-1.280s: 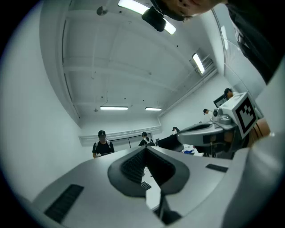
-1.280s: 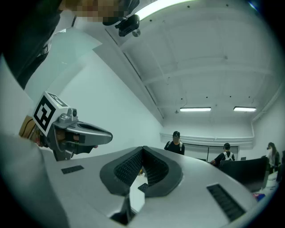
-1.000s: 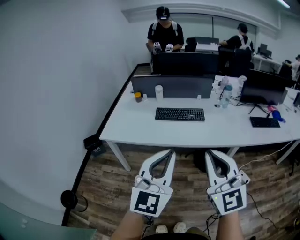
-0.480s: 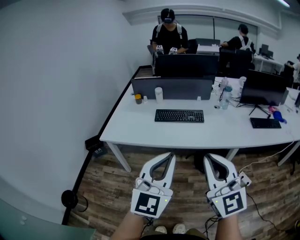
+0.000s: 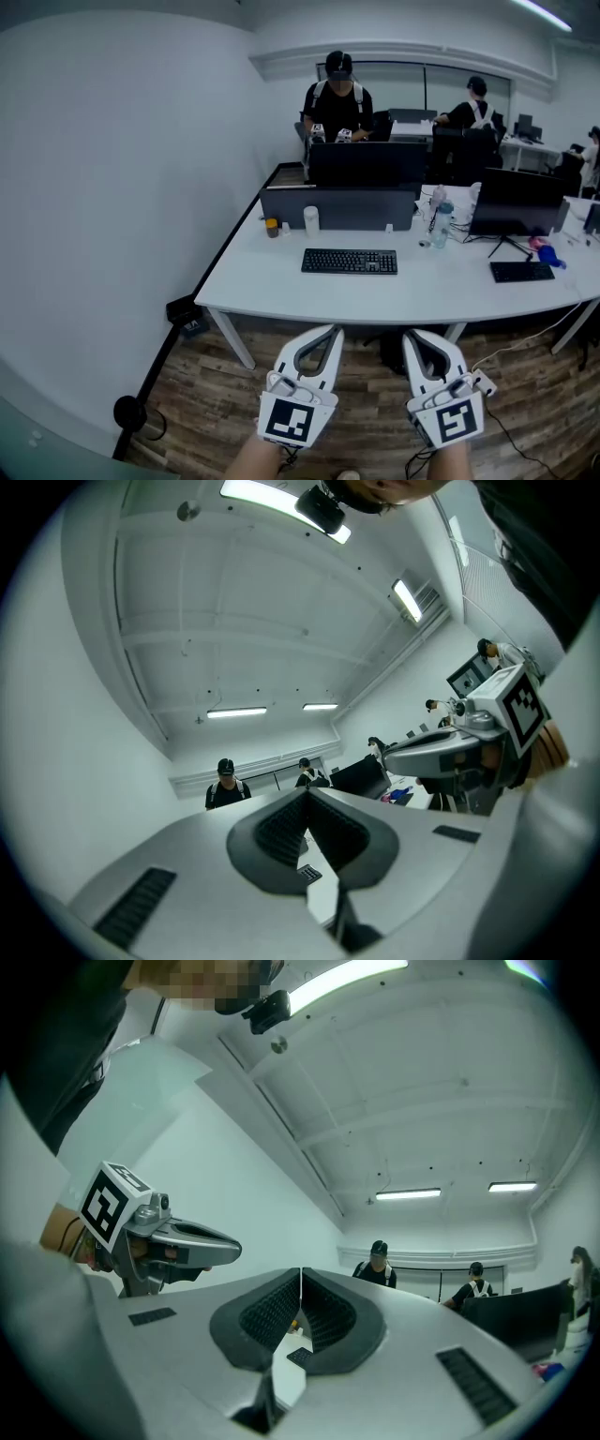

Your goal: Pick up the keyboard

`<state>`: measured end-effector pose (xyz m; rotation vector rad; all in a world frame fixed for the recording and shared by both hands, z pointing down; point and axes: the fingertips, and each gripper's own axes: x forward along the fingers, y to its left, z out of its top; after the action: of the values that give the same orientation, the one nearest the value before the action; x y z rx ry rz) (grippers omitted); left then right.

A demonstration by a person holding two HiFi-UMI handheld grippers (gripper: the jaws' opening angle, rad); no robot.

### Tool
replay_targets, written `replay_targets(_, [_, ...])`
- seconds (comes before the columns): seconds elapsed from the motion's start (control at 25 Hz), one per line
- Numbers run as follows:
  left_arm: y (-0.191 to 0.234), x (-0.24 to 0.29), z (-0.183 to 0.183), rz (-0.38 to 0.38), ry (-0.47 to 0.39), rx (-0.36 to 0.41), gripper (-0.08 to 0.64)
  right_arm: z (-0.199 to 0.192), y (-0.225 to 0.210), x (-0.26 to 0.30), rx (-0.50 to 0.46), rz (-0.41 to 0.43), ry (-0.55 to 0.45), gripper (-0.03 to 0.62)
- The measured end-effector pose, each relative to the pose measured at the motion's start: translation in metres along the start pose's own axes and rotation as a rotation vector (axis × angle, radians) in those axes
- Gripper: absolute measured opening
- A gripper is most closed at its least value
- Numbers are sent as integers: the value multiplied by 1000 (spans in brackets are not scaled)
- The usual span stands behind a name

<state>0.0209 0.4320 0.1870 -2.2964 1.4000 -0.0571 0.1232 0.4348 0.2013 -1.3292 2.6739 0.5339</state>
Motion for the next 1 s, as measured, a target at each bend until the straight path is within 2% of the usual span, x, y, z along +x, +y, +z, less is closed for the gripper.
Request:
replay_targets(0.12, [1, -2, 12, 8, -9, 18, 8, 6, -2, -5, 9, 1, -15, 31])
replay_targets(0.4, [6, -9, 12, 55, 15, -27, 8, 3, -1, -14, 12, 14, -15, 31])
replay_targets(0.48, [4, -7, 12, 40, 11, -19, 8, 2, -3, -14, 12, 14, -14, 31])
replay_targets(0.64, [-7, 3, 13, -13, 7, 56, 8, 1, -8, -12, 31, 16, -27, 31])
replay_targets(1.0, [15, 36, -5, 9, -9, 26, 8, -13, -23, 19, 11, 25, -31, 31])
